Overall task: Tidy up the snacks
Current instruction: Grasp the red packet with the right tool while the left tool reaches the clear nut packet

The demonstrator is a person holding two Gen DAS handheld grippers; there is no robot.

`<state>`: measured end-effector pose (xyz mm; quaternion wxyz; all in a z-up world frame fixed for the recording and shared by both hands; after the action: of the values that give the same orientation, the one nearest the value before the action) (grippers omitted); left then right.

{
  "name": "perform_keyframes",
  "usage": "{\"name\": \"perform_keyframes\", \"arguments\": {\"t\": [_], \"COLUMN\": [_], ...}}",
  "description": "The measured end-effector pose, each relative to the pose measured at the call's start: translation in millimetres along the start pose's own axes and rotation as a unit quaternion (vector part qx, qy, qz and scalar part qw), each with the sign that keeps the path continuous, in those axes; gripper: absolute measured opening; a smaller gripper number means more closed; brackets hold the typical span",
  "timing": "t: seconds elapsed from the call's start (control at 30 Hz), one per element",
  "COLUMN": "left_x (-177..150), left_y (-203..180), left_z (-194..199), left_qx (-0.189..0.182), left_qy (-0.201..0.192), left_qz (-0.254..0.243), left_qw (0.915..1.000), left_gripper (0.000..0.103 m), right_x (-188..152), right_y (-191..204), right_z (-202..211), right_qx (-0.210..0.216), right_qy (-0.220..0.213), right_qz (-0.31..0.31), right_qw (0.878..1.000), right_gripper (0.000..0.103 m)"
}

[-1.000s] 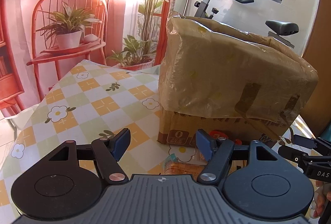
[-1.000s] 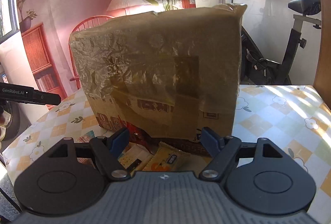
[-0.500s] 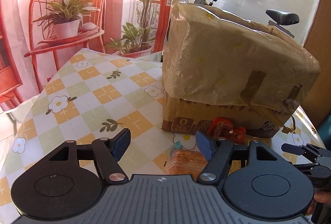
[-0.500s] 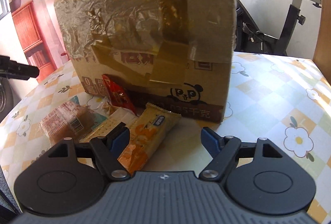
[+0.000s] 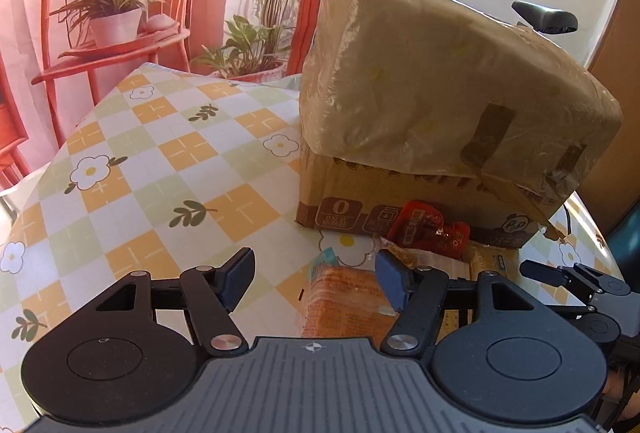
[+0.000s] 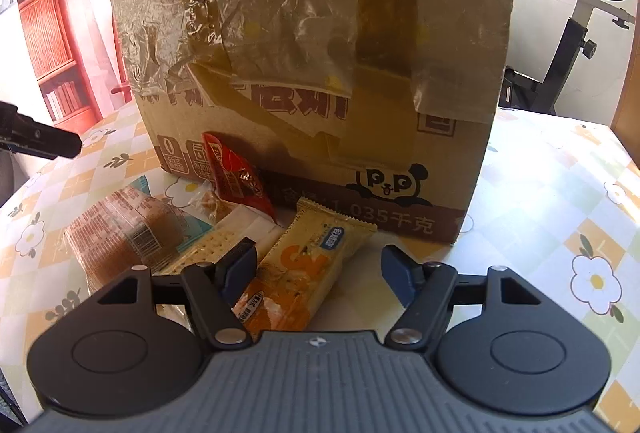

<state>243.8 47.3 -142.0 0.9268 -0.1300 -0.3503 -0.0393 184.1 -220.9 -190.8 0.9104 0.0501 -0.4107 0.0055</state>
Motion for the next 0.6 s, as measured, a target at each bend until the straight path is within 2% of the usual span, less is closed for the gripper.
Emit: {"name": "perform_keyframes", "arguments": {"t": [0.03,0.07,0.1,0.17,0.27,0.33,0.6], "left_x": [-1.9,-2.6,-2.7,-2.7,-3.3,-2.2,12.8], "left_y": [-1.8,-3.6,-5.3,-8.3,-13.8,-16.2,-32.8], "left_z": [-2.2,-3.9,-5.3,-7.2,-13.5,-21.3,-57.0], "left_qx": [-0.002,-0.005,-0.009,-0.017,-0.025,-0.035,-0.073], "left_qy": [0.001,0.001,0.001,-0.002,-0.004,0.002,0.029], "left_qz": [0.000,0.001,0.002,-0.001,0.000,0.009,-0.002], "left_qw": [1.0000,1.0000,1.0000,0.9998,0.9997,0.9993,0.9969], "left_gripper": [0.067,0.067,0.065,0.060,0.056,0.051,0.051], "right_x": [0.1,0.8,2.3,5.6,12.5,19.0,40.8], "right_y": [-0.7,-1.0,-0.9,1.3,11.2,18.3,35.7], "right_z": [0.6,1.9,4.0,6.2,4.4,-3.4,-38.5], "right_qx": [-0.001,-0.003,-0.001,0.012,0.038,0.048,0.059], "right_qy": [-0.002,-0.006,-0.013,-0.023,-0.032,-0.031,-0.021], "right_qz": [-0.001,-0.001,0.001,0.009,0.038,0.052,0.093], "right_qw": [1.000,1.000,1.000,1.000,0.998,0.997,0.994], "right_gripper": [0.071,0.065,0.056,0.052,0.035,0.033,0.032]}}
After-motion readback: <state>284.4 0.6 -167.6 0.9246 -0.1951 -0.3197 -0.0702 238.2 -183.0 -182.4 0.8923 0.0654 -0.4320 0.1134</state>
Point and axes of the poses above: each gripper's, at about its wrist camera, not at the fingertips, and z roughly against the way its jaws point, y to its left, x to its top, the point moved 2 cm from there along -z, roughly the way its jaws point, and after that the axes turned 4 degrees about z, right-handed, at the moved point
